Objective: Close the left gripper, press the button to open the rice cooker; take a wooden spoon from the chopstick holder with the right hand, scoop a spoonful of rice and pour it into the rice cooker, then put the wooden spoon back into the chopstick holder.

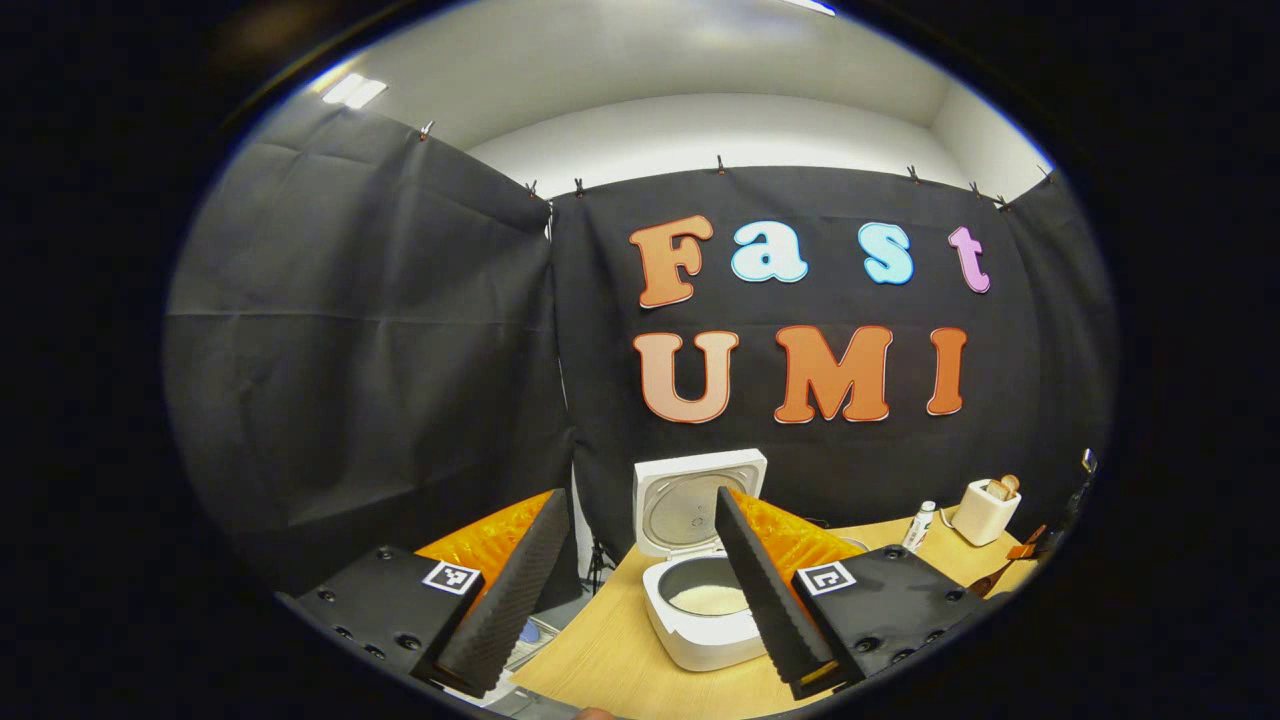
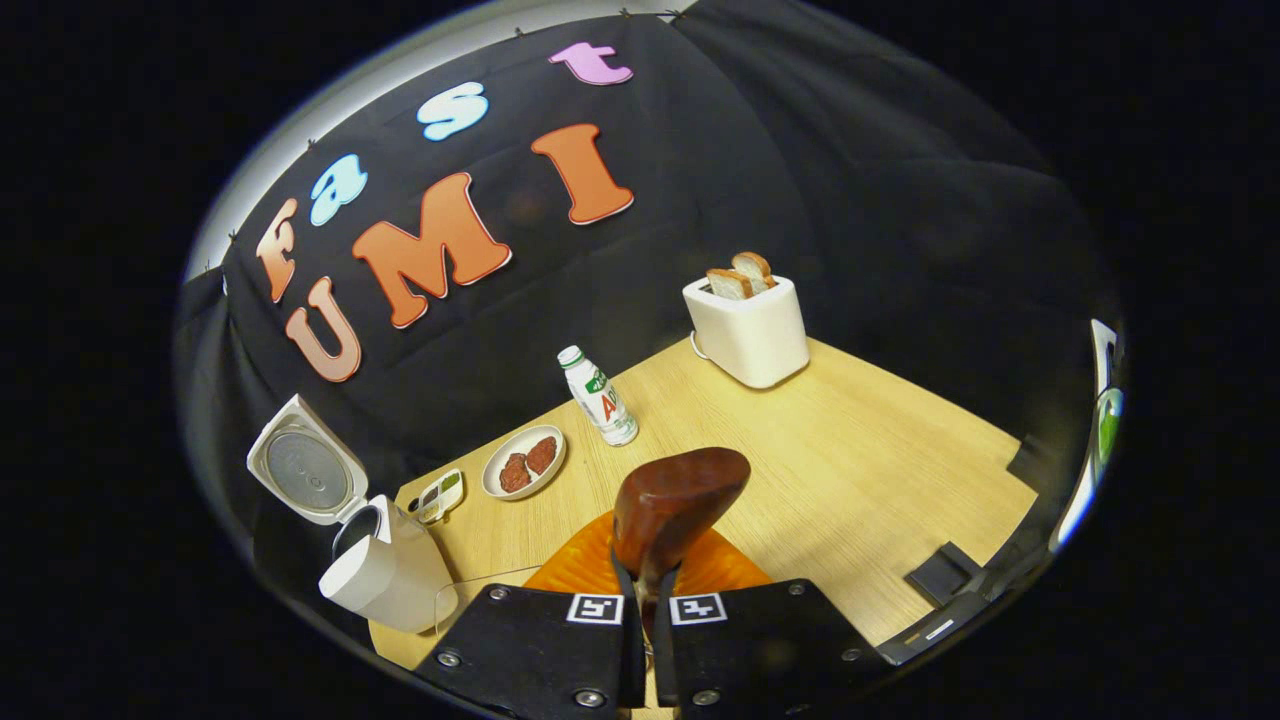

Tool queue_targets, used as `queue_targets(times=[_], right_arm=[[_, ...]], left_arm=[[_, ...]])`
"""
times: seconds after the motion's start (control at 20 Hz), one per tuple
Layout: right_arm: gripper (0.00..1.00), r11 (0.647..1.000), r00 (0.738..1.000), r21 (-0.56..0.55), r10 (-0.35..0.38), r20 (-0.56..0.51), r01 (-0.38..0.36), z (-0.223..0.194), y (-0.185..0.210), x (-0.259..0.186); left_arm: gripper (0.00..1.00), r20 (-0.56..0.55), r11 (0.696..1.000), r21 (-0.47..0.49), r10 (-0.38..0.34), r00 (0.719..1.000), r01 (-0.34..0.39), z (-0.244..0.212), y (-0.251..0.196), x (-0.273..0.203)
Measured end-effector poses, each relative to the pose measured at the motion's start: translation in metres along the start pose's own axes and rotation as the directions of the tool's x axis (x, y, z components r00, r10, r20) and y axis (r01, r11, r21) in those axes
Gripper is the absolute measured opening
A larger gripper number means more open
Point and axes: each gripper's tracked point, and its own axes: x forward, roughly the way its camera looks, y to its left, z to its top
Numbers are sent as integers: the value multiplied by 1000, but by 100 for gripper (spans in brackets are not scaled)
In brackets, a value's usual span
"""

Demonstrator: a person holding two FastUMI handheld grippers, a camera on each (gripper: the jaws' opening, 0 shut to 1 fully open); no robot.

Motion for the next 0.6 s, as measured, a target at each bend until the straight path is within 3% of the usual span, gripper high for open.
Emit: queue_targets(times=[0.35,0.6], right_arm=[[3,987,994,-127,102,34,-97,13,72,-28],[3,962,989,-232,145,-15,-145,-23,110,-10]], left_arm=[[100,1,999,-11,-30,1000,30,-2,8,4],[100,-9,999,-19,-31,999,31,-7,15,7]])
